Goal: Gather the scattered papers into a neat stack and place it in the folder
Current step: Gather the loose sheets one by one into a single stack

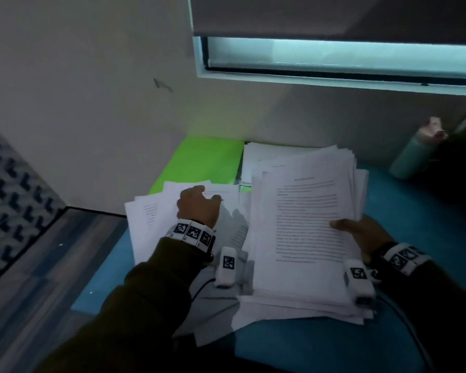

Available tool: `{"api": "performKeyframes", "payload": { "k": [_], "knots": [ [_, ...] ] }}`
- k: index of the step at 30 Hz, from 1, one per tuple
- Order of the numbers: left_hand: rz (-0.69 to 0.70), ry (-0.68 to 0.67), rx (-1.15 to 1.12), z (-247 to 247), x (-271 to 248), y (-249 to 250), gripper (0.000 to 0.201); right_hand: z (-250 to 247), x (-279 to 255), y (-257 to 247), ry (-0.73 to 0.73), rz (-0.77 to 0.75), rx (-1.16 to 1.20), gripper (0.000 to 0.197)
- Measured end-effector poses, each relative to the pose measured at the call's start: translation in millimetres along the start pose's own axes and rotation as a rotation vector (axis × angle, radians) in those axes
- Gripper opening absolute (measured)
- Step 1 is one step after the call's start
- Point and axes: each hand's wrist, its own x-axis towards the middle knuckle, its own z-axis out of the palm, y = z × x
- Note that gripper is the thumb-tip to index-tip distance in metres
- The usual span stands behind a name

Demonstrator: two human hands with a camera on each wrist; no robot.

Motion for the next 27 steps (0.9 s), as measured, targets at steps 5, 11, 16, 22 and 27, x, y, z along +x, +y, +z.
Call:
{"api": "performKeyframes", "payload": {
  "k": [5,11,16,22,27],
  "knots": [
    [-0.173,0.054,0.292,-31.2,16.3,-45.0,0.090,25.1,17.5,20.4,-0.017,0.061,-0.127,0.037],
    [-0.282,0.012,0.385,-47.5,14.4,-81.8,0.117,6.7,34.8,47.0,-0.003,0.093,-0.277,0.080],
    [-0.314,0.131,0.303,-65.2,8.5,-94.9,0.098,15.4,22.8,41.5,0.018,0.046,-0.286,0.070],
    [-0.214,0.031,-0.048,-92.1,15.2,-115.5,0.046,36.5,-1.6,22.9,0.032,-0.049,-0.264,0.046],
    [-0.181,0.087,-0.192,-103.3,5.5,-133.6,0.027,40.6,-8.8,21.2,0.047,-0.068,-0.261,0.047]
  ]
}}
